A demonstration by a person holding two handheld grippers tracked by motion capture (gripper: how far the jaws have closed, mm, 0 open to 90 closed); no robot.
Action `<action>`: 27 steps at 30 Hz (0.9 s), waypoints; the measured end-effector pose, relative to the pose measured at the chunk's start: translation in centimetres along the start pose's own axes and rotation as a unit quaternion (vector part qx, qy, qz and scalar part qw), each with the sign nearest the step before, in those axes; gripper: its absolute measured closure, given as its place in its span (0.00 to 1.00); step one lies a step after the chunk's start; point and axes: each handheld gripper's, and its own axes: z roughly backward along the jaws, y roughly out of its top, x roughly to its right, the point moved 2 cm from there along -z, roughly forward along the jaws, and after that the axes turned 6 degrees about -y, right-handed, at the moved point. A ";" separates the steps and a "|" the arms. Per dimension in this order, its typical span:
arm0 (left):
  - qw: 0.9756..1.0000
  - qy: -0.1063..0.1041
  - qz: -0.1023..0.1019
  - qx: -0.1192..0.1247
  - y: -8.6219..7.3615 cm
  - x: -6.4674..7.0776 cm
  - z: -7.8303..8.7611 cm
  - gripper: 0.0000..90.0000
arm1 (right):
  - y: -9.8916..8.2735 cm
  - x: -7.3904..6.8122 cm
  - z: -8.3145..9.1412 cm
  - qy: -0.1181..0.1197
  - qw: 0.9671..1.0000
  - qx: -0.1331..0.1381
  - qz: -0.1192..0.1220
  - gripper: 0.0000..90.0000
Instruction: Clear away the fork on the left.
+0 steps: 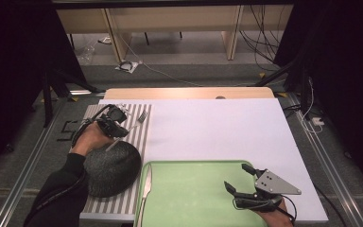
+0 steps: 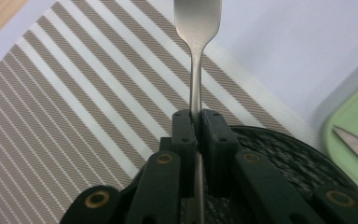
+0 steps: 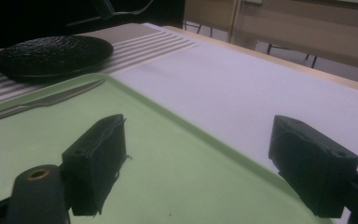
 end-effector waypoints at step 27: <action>0.997 -0.064 0.003 0.049 -2.4 5.6 0.8 0.93 | 0.0 -0.1 0.0 0.001 1.000 0.001 0.004 0.22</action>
